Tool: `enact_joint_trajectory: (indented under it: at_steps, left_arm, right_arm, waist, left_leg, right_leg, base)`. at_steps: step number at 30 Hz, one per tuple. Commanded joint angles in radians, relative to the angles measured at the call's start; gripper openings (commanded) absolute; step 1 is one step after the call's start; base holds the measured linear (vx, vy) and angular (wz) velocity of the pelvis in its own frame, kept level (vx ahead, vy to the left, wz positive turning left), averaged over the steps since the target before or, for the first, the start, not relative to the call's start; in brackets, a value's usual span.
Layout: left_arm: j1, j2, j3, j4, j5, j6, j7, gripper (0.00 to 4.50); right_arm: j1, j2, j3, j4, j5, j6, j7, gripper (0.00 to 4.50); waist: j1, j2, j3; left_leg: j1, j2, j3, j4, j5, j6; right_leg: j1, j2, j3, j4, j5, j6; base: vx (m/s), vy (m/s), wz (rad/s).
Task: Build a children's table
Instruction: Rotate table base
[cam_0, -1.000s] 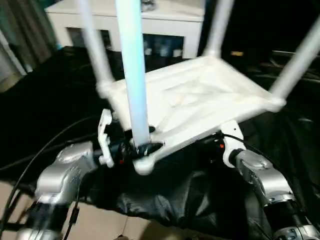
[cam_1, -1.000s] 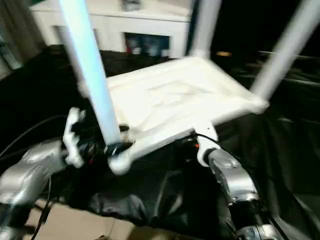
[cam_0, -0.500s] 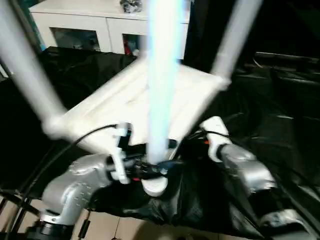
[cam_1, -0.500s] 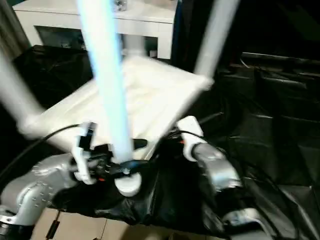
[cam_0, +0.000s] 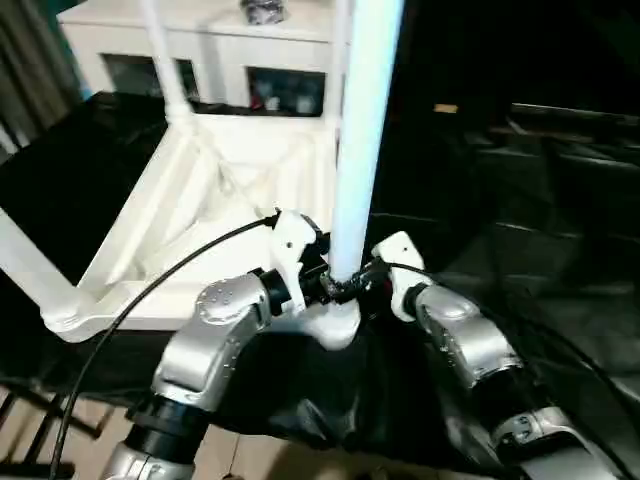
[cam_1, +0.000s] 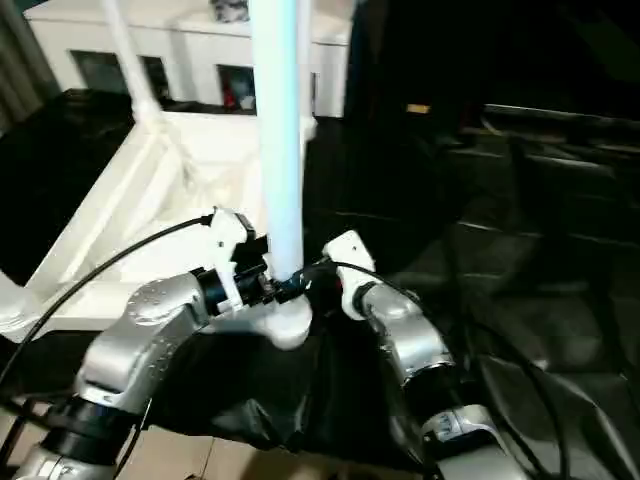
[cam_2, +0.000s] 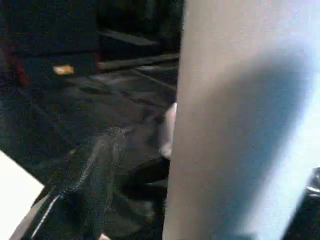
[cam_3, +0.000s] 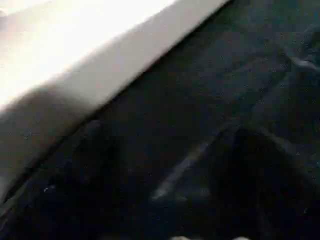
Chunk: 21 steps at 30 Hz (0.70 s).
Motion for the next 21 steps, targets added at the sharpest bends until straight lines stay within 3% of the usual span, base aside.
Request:
enact_joint_trajectory:
  at_steps: [1,3,4,9,10,11,12,15,17,20,21]
  left_arm:
    - [-0.002,0.014,0.017,0.019,0.041,-0.059,0.025,3.92]
    - [0.004,0.049,0.006,0.045,0.038,-0.063,-0.008,3.92]
    - [0.005,0.068,0.004,0.052,0.033,-0.061,-0.033,3.92]
    - [0.003,0.154,-0.001,0.116,0.035,-0.102,-0.151,3.92]
    - [-0.006,0.182,-0.006,0.143,0.037,-0.104,-0.202,3.92]
    - [-0.011,0.199,-0.008,0.156,0.035,-0.102,-0.234,3.92]
    - [-0.020,0.220,-0.013,0.176,0.035,-0.103,-0.269,3.58]
    - [-0.047,0.268,-0.028,0.212,0.042,-0.097,-0.330,3.58]
    - [-0.058,0.286,-0.036,0.225,0.041,-0.081,-0.357,3.18]
    - [-0.105,0.341,-0.078,0.312,0.096,-0.108,-0.435,3.12]
    - [-0.133,0.349,-0.088,0.372,0.119,-0.149,-0.461,2.87]
  right_arm:
    - [0.027,-0.031,-0.042,-0.040,0.013,-0.001,0.013,4.50]
    - [0.066,-0.073,-0.062,-0.098,0.028,0.006,0.050,4.50]
    - [0.079,-0.090,-0.065,-0.122,0.034,0.009,0.067,4.50]
    - [0.129,-0.169,-0.069,-0.232,0.067,0.006,0.169,4.50]
    - [0.144,-0.196,-0.070,-0.271,0.081,0.011,0.206,4.50]
    - [0.153,-0.214,-0.070,-0.296,0.090,0.014,0.232,4.50]
    - [0.167,-0.238,-0.070,-0.327,0.098,0.018,0.260,4.50]
    - [0.188,-0.281,-0.072,-0.381,0.110,0.026,0.311,4.50]
    - [0.195,-0.294,-0.073,-0.401,0.117,0.034,0.329,4.50]
    - [0.224,-0.347,-0.061,-0.475,0.147,0.056,0.411,4.50]
    - [0.242,-0.374,-0.050,-0.521,0.168,0.069,0.455,4.50]
  waist:
    - [0.007,0.005,-0.066]
    - [0.013,0.011,-0.064]
    - [0.012,0.007,-0.061]
    - [0.010,0.013,-0.058]
    - [0.008,0.022,-0.057]
    - [0.008,0.022,-0.056]
    - [0.009,0.020,-0.058]
    - [0.010,0.026,-0.059]
    - [0.010,0.027,-0.059]
    - [0.013,0.027,-0.062]
    - [0.014,0.029,-0.062]
  left_leg:
    - [0.002,0.016,0.002,-0.065,-0.166,0.018]
    - [0.003,0.015,0.001,-0.066,-0.194,0.014]
    - [0.004,0.014,0.001,-0.069,-0.221,0.010]
    - [0.003,0.012,-0.005,-0.072,-0.254,0.011]
    - [0.006,0.014,-0.004,-0.072,-0.261,0.009]
    - [0.006,0.012,-0.004,-0.072,-0.264,0.010]
    - [0.008,0.014,-0.004,-0.072,-0.260,0.012]
    - [0.008,0.014,-0.004,-0.072,-0.255,0.018]
    - [0.008,0.013,-0.003,-0.071,-0.253,0.019]
    - [0.009,0.014,-0.003,-0.070,-0.240,0.025]
    - [0.006,0.013,-0.004,-0.070,-0.230,0.032]
  right_leg:
    - [0.059,-0.056,0.040,-0.068,-0.100,-0.212]
    - [0.059,-0.057,0.040,-0.070,-0.138,-0.200]
    - [0.057,-0.056,0.038,-0.076,-0.190,-0.190]
    - [0.054,-0.058,0.037,-0.087,-0.320,-0.145]
    - [0.049,-0.057,0.037,-0.089,-0.315,-0.154]
    - [0.051,-0.056,0.038,-0.090,-0.311,-0.153]
    - [0.050,-0.055,0.039,-0.084,-0.285,-0.161]
    - [0.052,-0.056,0.039,-0.081,-0.261,-0.181]
    - [0.053,-0.056,0.038,-0.082,-0.262,-0.185]
    - [0.054,-0.056,0.040,-0.080,-0.254,-0.181]
    - [0.057,-0.056,0.039,-0.081,-0.245,-0.178]
  base:
    - [0.000,0.000,0.00]
    - [0.000,0.000,0.00]
    - [0.000,0.000,0.00]
    - [0.000,0.000,0.00]
    - [0.000,0.000,0.00]
    - [0.000,0.000,0.00]
    - [0.000,0.000,0.00]
    - [0.000,0.000,0.00]
    - [0.000,0.000,0.00]
    - [0.000,0.000,0.00]
    - [0.000,0.000,0.00]
